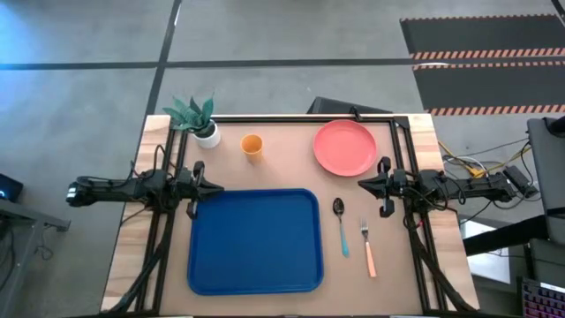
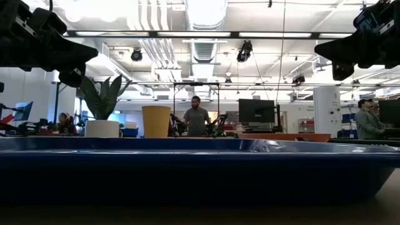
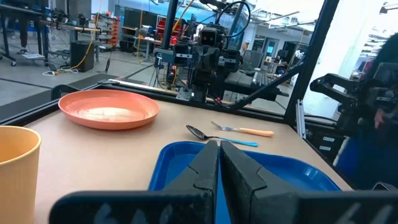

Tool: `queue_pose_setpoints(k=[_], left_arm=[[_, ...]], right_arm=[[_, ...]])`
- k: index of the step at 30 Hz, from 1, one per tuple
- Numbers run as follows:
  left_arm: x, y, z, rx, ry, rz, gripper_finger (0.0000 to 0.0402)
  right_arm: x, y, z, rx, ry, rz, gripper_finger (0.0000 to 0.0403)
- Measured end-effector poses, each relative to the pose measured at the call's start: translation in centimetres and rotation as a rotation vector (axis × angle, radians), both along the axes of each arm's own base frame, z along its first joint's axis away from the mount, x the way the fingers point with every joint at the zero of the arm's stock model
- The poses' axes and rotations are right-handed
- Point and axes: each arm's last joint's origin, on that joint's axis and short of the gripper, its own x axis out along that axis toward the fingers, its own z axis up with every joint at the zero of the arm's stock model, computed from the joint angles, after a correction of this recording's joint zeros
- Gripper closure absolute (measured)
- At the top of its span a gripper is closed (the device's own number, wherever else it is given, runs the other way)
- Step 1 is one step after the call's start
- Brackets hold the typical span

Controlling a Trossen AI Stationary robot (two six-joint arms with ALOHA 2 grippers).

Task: Pick and place plate/cup/fork/spoon on tray

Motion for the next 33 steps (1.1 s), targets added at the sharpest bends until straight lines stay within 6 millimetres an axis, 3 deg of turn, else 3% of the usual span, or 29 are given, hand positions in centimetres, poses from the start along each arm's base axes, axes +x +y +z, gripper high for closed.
queue_pose_setpoints(k=[4,18,24,29,33], left_arm=[[0.0,0.0,0.0,0.0,0.0,0.0,0.0402],[0.0,0.0,0.0,0.0,-0.005,0.0,0.0402],[0.0,0.0,0.6,-0.006,-0.06,0.0,0.0402],[-0.3,0.0,2.5,-0.019,-0.264,-0.002,0.0402],[-0.9,0.0,4.1,-0.148,-0.443,-0.03,0.0402]], right_arm=[[0.0,0.0,0.1,0.014,-0.01,0.001,0.0394],[0.0,0.0,0.5,0.431,-0.08,0.033,0.0394],[-0.5,-0.1,2.7,0.462,-0.316,0.066,0.0394],[-1.5,-0.3,4.7,0.406,-0.548,0.058,0.0394],[-2.3,-0.3,5.7,0.332,-0.669,0.052,0.0394]])
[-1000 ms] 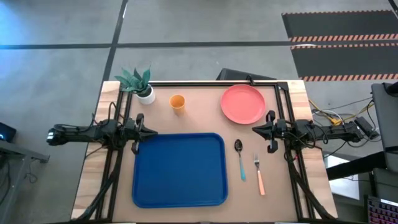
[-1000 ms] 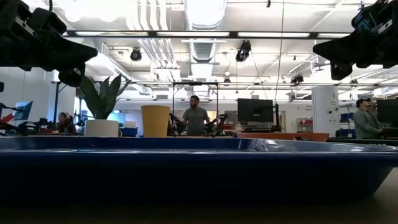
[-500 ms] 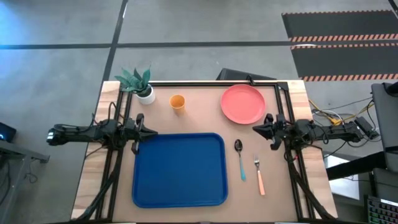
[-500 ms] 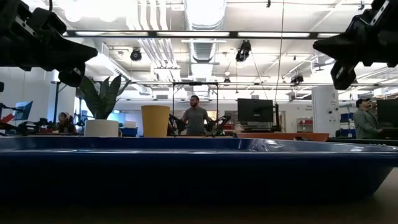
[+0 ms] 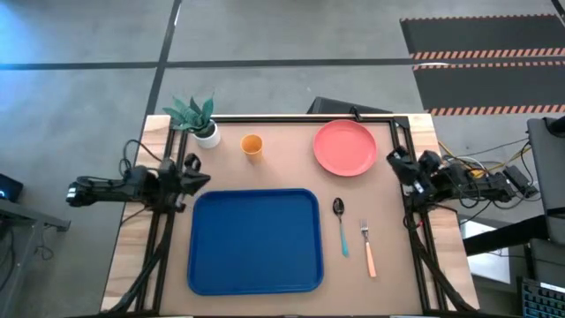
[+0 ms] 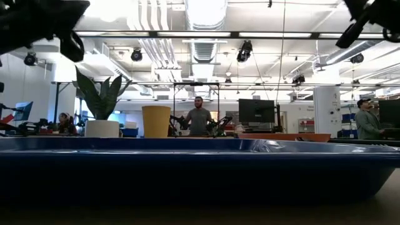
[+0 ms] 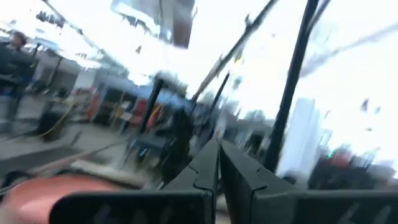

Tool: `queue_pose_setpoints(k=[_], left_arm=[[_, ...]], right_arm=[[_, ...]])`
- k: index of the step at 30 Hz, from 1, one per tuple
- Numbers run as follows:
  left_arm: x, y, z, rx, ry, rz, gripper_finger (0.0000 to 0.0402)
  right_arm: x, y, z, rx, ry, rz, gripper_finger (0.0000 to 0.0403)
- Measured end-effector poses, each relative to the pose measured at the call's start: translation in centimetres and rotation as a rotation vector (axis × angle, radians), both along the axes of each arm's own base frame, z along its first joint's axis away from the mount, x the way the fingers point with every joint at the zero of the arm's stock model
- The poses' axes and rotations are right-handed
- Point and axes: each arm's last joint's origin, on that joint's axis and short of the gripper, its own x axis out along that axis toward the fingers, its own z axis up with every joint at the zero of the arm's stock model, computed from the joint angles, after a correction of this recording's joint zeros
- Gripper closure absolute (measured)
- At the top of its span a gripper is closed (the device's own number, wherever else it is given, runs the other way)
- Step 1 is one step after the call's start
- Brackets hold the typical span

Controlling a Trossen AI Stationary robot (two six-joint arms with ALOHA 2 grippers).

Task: Pick and place plate/cup/fork/spoon on tray
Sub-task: Put the yellow cup on the blue tray

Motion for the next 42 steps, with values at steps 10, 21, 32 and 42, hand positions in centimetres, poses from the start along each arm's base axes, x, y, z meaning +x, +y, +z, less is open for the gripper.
queue_pose_setpoints(k=[10,21,32,42], left_arm=[[-0.4,0.4,0.9,-0.026,-0.088,0.131,0.0402],[0.3,1.1,1.5,-0.106,-0.003,0.382,0.0351],[0.3,1.1,4.7,-0.033,-0.074,0.428,0.0318],[0.8,1.1,4.5,-0.034,-0.043,0.424,0.0317]], right_arm=[[-0.2,-0.4,0.1,0.036,-0.005,-0.139,0.0394],[-0.2,-0.7,0.9,0.082,0.058,-0.23,0.0362],[-0.9,-0.9,9.7,-0.011,0.445,-0.32,0.03],[1.6,-0.8,14.9,-0.099,0.751,-0.376,0.0298]])
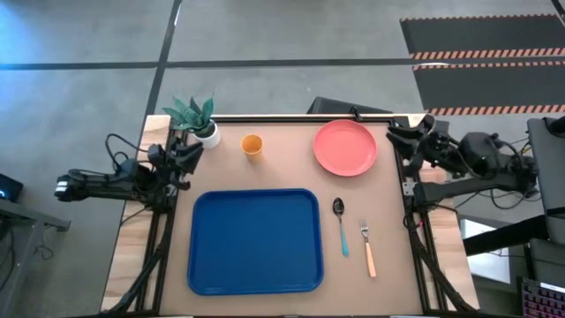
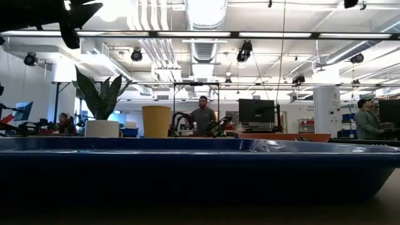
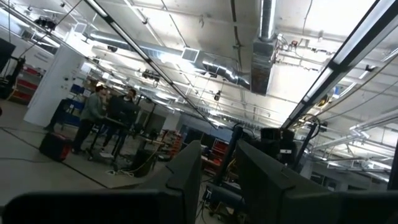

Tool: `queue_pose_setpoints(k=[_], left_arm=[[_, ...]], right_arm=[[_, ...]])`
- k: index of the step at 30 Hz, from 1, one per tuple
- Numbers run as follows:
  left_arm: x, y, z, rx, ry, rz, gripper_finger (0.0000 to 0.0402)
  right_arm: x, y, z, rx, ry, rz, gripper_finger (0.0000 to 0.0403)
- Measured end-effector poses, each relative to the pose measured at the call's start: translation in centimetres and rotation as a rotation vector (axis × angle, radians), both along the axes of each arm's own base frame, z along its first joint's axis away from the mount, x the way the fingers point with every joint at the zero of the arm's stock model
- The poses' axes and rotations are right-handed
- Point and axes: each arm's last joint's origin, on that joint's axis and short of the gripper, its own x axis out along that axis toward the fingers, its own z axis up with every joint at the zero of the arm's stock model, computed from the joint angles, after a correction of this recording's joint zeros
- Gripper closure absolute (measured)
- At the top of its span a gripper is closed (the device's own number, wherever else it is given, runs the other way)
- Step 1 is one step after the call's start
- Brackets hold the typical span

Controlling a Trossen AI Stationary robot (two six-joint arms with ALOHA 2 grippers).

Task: Pick and place plate/cup/fork/spoon on tray
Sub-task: Put the yellow cup on the blue tray

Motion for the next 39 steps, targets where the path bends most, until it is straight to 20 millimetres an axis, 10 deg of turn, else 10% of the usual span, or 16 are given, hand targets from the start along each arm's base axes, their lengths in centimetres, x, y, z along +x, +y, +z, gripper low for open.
queue_pose_setpoints(k=[8,18,39], left_arm=[[0.0,0.0,0.1,-0.001,-0.011,-0.001,0.0317],[0.1,0.0,0.1,-0.002,-0.009,-0.001,0.0317],[3.6,0.3,-1.4,-0.151,0.213,0.066,0.0317]], right_arm=[[4.4,0.2,0.4,0.021,0.303,-0.068,0.0296],[4.5,-0.3,-1.6,0.238,0.678,-0.354,0.0296],[7.4,-2.6,-3.6,0.372,0.749,-0.389,0.0296]])
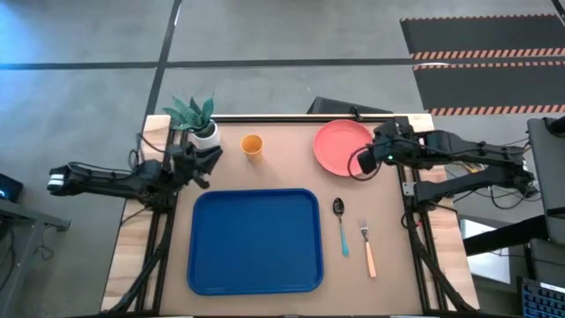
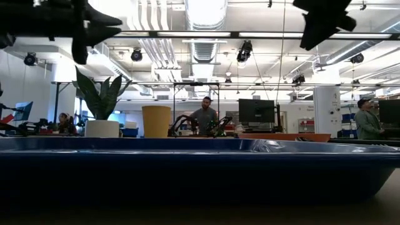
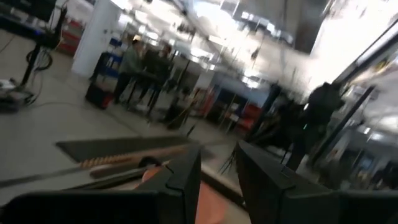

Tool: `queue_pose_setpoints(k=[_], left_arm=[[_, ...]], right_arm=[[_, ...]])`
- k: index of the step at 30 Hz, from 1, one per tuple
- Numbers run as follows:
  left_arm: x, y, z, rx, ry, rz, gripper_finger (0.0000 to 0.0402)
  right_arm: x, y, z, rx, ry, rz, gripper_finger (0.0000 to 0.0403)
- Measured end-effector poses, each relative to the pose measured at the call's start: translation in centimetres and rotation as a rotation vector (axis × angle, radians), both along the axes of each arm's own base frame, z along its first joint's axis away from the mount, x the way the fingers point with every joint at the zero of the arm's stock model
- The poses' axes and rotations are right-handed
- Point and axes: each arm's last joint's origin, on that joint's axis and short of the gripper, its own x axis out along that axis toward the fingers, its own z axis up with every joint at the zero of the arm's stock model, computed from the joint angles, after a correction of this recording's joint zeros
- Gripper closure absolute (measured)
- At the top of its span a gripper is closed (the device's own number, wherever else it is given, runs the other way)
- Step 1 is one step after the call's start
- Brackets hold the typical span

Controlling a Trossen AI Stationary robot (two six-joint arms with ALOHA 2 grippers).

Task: Pick and place plate/cup/fork/spoon on tray
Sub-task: Put the yellow cup on the blue tray

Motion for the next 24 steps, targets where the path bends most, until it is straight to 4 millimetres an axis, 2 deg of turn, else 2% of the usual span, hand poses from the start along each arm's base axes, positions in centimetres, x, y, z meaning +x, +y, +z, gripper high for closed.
queue_pose_setpoints(k=[4,7,12,18,24], left_arm=[[2.0,-0.1,2.3,0.005,0.138,-0.01,0.0302],[3.9,-0.1,4.2,0.013,0.306,-0.008,0.0278],[6.4,0.0,7.8,0.102,0.522,0.023,0.0244],[8.1,0.1,10.9,0.173,0.535,0.032,0.0235],[7.8,0.6,12.0,0.161,0.503,0.057,0.0234]], right_arm=[[0.6,-0.5,0.8,-0.025,-0.064,0.052,0.0296],[1.0,-0.6,1.2,-0.051,-0.096,0.087,0.0296],[1.1,-0.6,1.3,-0.059,-0.095,0.121,0.0296],[1.1,-0.6,1.3,-0.07,-0.08,0.142,0.0296],[1.3,-0.6,1.5,-0.114,-0.072,0.191,0.0296]])
